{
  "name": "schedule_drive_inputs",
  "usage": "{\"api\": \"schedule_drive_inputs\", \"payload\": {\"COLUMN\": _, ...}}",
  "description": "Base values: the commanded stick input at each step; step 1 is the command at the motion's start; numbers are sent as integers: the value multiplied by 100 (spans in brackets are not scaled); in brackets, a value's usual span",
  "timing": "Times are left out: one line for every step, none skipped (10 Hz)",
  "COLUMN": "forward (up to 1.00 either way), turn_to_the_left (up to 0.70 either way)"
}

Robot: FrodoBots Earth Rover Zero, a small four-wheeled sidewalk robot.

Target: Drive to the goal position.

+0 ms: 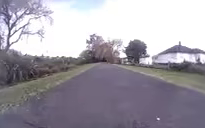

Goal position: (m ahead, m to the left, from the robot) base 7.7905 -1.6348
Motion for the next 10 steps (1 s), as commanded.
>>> {"api": "schedule_drive_inputs", "payload": {"forward": 85, "turn_to_the_left": 0}}
{"api": "schedule_drive_inputs", "payload": {"forward": 85, "turn_to_the_left": 0}}
{"api": "schedule_drive_inputs", "payload": {"forward": 85, "turn_to_the_left": 0}}
{"api": "schedule_drive_inputs", "payload": {"forward": 85, "turn_to_the_left": 0}}
{"api": "schedule_drive_inputs", "payload": {"forward": 85, "turn_to_the_left": 0}}
{"api": "schedule_drive_inputs", "payload": {"forward": 85, "turn_to_the_left": 0}}
{"api": "schedule_drive_inputs", "payload": {"forward": 85, "turn_to_the_left": 0}}
{"api": "schedule_drive_inputs", "payload": {"forward": 85, "turn_to_the_left": 0}}
{"api": "schedule_drive_inputs", "payload": {"forward": 85, "turn_to_the_left": 0}}
{"api": "schedule_drive_inputs", "payload": {"forward": 85, "turn_to_the_left": 0}}
